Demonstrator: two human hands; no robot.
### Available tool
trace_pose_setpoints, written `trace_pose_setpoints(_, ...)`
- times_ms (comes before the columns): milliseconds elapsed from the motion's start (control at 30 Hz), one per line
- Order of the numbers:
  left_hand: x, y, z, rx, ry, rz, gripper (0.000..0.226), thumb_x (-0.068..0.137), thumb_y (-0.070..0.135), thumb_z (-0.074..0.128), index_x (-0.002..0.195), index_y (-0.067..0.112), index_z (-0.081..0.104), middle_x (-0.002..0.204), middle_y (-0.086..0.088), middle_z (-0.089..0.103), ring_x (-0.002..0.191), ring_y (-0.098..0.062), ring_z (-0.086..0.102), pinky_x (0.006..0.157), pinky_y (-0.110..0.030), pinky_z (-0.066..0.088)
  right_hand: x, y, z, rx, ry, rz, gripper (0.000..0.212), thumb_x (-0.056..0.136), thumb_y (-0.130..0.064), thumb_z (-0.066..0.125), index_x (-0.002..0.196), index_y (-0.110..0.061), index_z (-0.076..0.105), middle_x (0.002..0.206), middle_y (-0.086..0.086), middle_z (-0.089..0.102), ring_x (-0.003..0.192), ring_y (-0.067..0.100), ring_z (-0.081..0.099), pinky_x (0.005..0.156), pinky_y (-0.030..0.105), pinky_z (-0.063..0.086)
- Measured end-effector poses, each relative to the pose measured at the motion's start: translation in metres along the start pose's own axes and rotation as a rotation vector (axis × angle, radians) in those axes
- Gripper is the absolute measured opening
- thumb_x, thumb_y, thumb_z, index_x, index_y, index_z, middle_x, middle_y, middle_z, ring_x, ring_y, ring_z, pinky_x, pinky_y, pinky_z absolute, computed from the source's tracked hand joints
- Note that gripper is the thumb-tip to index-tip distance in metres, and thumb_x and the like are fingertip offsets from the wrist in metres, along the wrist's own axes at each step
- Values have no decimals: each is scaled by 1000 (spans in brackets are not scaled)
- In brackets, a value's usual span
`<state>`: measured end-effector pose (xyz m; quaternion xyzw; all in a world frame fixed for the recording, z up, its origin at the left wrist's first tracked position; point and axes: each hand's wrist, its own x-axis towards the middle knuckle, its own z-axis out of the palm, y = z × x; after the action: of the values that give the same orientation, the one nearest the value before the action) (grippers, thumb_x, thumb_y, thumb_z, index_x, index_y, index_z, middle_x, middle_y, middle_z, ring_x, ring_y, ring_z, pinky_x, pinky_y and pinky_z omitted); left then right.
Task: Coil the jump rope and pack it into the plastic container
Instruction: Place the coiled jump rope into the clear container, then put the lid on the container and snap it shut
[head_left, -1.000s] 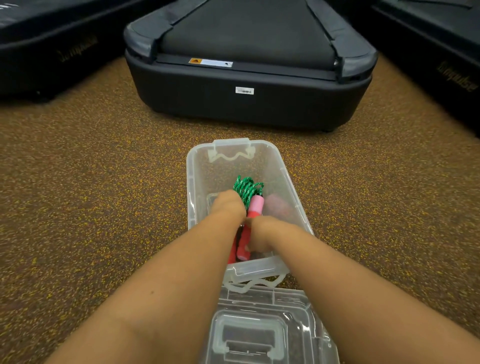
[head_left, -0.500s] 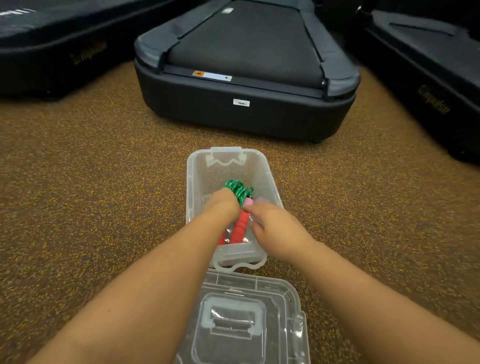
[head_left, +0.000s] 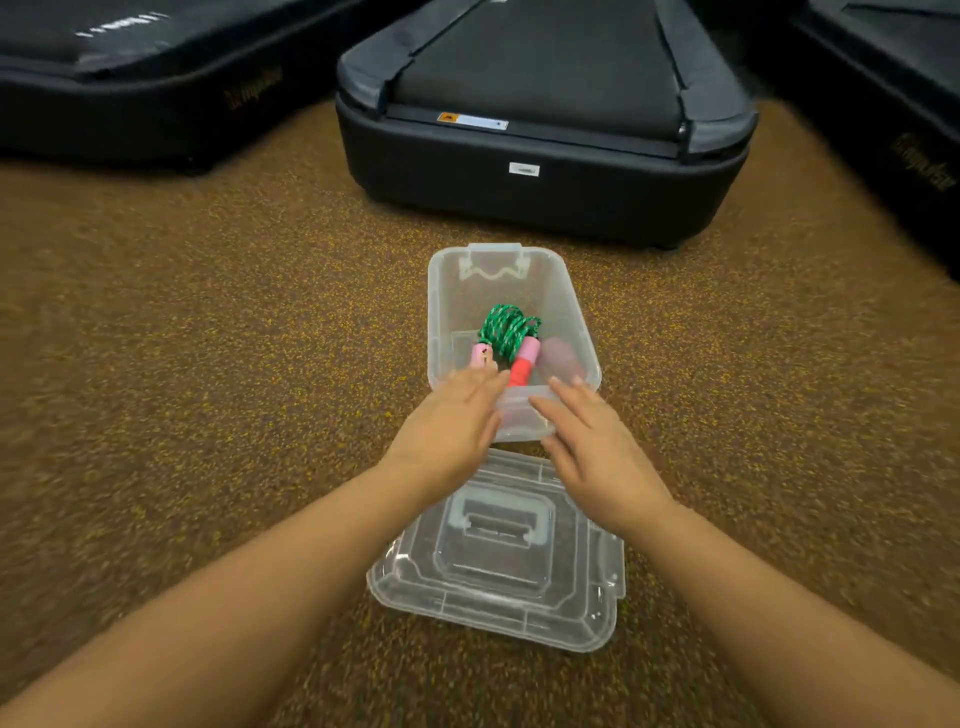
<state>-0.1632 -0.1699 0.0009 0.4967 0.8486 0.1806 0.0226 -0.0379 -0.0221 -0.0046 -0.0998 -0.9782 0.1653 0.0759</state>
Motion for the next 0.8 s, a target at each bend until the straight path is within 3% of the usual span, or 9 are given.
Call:
trace_pose_setpoints(67, -25, -2, 7, 127, -35, 121, 53, 93, 32, 37, 137, 4, 45, 142, -16, 48, 132, -31, 46, 111, -45, 32, -18, 1, 4, -12, 2, -24, 46, 91, -23, 46, 137, -14, 48, 147, 15, 42, 139, 36, 33, 115, 48, 26)
trace_pose_setpoints(167, -55, -8, 21, 262, -146, 201, 57, 92, 36, 37, 141, 8, 40, 147, -13, 43, 135, -27, 42, 109, -48, 36, -50, 4, 16, -17, -79, -21, 47, 95, -25, 49, 141, -20, 42, 155, 5, 31, 145, 28, 21, 118, 38, 13)
trace_pose_setpoints(233, -70, -8, 32, 276, -278, 228, 61, 93, 41, 33, 146, 11, 31, 154, -11, 30, 142, -27, 29, 115, -48, 24, -73, 7, 26, -39, -142, -39, 49, 95, -30, 48, 142, -23, 39, 156, 3, 28, 147, 26, 17, 118, 37, 6)
trace_pose_setpoints(300, -84, -7, 43, 297, -422, 249, 66, 96, 47, 27, 151, 15, 12, 160, -5, 7, 148, -23, 6, 119, -38, -2, -91, 9, 34, -57, -257, -35, 54, 95, -39, 46, 146, -28, 31, 159, 0, 17, 148, 22, 7, 117, 33, -2)
trace_pose_setpoints(400, -99, -5, 54, 340, -622, 260, 73, 96, 54, 29, 151, 21, -6, 160, 1, -10, 147, -16, -10, 117, -31, -10, -114, 16, 41, -104, -418, -25, 65, 91, -54, 44, 149, -33, 20, 161, -5, 5, 148, 18, -5, 113, 29, -11)
trace_pose_setpoints(500, -107, -8, 58, 367, -698, 266, 79, 94, 57, 31, 150, 22, -11, 158, 3, -17, 146, -15, -11, 115, -31, -9, -130, 22, 44, -124, -491, -30, 71, 87, -56, 51, 148, -35, 20, 161, -5, 4, 148, 18, -5, 114, 31, -9)
trace_pose_setpoints(633, -110, -4, 58, 351, -716, 223, 76, 96, 43, 39, 149, 25, -12, 152, 8, -23, 146, -14, -12, 116, -32, -3, -141, 28, 48, -122, -473, -29, 59, 91, -34, 54, 145, -33, 29, 158, -4, 18, 148, 20, 6, 116, 30, -4)
trace_pose_setpoints(733, -110, 6, 54, 334, -765, 185, 70, 99, 27, 39, 150, 24, -9, 158, 6, -18, 146, -14, -11, 116, -33, 9, -142, 31, 52, -87, -379, -36, 37, 91, -24, 52, 128, -27, 49, 145, -4, 40, 141, 20, 27, 119, 31, 14)
trace_pose_setpoints(800, -113, 8, 51, 332, -785, 189, 67, 100, 15, 36, 150, 25, -6, 159, 7, -15, 147, -16, -7, 114, -38, 27, -141, 31, 52, -98, -355, -57, 21, 89, -24, 52, 109, -25, 56, 125, -4, 53, 125, 18, 43, 111, 30, 30)
